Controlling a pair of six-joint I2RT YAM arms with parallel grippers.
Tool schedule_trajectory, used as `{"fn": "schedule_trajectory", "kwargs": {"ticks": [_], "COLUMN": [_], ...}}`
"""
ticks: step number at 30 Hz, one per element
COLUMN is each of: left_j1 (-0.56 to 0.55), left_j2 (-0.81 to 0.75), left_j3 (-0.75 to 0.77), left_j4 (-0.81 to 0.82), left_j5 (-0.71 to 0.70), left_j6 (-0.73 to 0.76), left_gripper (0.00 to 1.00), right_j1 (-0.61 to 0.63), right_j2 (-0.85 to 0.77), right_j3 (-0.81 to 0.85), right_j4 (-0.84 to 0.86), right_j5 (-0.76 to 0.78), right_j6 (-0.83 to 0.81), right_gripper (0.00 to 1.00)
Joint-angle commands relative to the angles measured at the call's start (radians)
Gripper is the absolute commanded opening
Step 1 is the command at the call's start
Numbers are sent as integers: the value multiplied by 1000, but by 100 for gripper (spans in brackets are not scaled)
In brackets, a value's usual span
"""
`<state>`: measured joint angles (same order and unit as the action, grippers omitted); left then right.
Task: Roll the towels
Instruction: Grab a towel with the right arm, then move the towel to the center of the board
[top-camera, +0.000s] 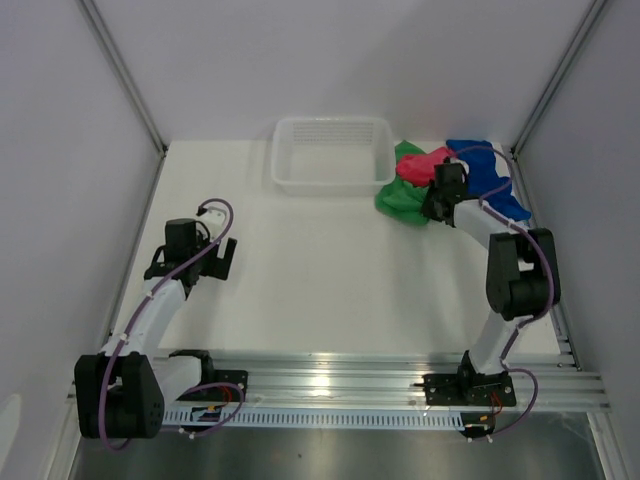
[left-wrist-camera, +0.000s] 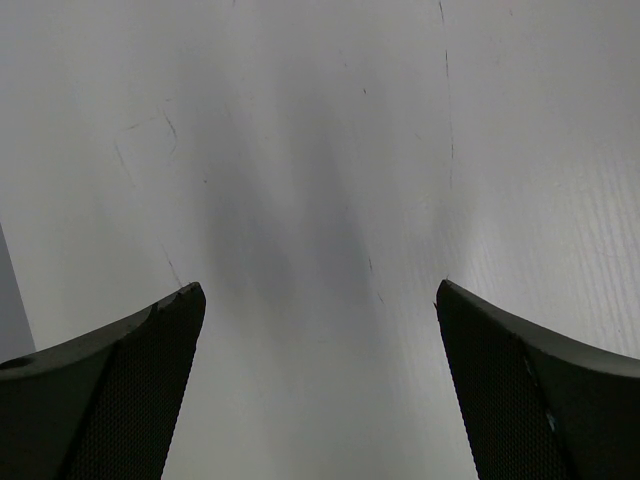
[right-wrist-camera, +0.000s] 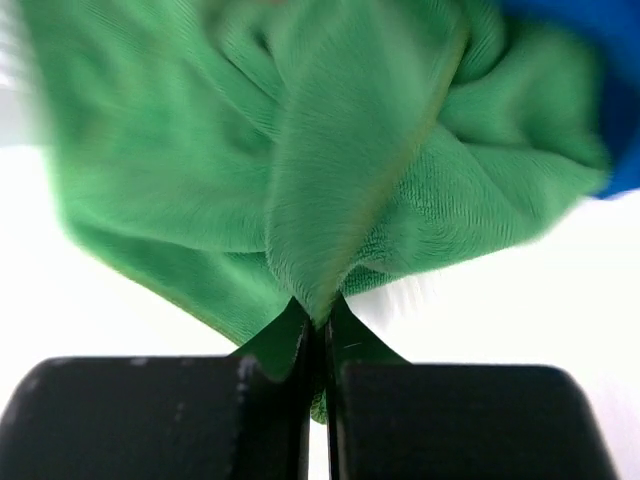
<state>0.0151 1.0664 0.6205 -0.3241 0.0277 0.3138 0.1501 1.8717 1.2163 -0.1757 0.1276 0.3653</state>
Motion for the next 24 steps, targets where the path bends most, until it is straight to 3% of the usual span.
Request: {"fn": "schedule_trajectory", "kwargs": {"ticks": [1,5,10,17,20,24], "left_j1": [-4,-4,-4,-4,-4,-4], "left_j2": [0,-17,-43,-72,-88,-123], "left_j3": [8,8,10,19,24,36], "left_j4": [16,11,5,-15,-24,-35], "left_j5": [-11,-6,6,24,23,14], "left_j6": [-13,-15,-12,-12,-7,8], "left_gripper": [100,100,100,99,99,99], "right_j1": [-10,-18,15,212,347,506], "right_j2": [-244,-443,-552,-573,-589,-644], "right_j3": [40,170,391,574,556,352], "right_j4": [25,-28,-62,-83,-73,8], "right_j5": [14,7,6,-22,0,59], "right_j6": [-32,-74,-109,-144,-112,-39], "right_gripper": [0,0,0,0,0,0]}}
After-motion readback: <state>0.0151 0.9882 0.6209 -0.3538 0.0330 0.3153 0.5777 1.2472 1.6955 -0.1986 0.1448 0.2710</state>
